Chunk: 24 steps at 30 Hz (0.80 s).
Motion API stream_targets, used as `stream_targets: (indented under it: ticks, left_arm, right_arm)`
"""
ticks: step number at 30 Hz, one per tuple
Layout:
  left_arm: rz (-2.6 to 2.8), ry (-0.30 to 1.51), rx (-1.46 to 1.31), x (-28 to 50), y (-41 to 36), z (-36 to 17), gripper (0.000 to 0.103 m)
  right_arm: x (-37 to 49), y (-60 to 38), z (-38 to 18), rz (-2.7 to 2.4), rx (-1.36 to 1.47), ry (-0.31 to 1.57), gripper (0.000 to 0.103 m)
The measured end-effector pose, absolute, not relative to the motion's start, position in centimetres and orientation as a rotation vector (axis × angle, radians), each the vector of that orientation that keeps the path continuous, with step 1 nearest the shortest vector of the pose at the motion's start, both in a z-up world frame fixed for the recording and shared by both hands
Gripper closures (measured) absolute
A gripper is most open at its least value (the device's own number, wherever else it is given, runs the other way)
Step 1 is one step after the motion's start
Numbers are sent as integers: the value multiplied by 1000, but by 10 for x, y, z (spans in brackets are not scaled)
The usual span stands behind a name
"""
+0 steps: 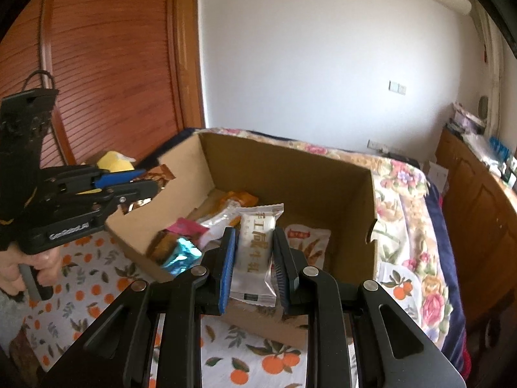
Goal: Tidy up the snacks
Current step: 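Open both tools to drop the two bars into the box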
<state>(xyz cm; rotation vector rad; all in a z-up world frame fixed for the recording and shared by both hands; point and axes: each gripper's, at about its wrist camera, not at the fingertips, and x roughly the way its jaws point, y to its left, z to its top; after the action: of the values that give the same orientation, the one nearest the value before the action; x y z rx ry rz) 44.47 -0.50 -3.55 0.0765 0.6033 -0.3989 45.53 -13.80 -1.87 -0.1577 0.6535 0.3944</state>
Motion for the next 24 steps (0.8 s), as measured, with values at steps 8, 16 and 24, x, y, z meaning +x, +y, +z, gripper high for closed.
stream_targets:
  ticks: [8, 16, 24]
  left_arm:
    - [-408, 632, 93, 452, -15, -49, 83]
    - [-410, 646, 106, 452, -19, -55, 81]
    - [-403, 633, 113, 442, -20, -50, 77]
  right_arm:
    - [480, -139, -40, 398, -113, 706, 82]
    - [480, -126, -50, 415, -114, 726, 82]
    - [477, -119, -51, 436, -117, 721, 77]
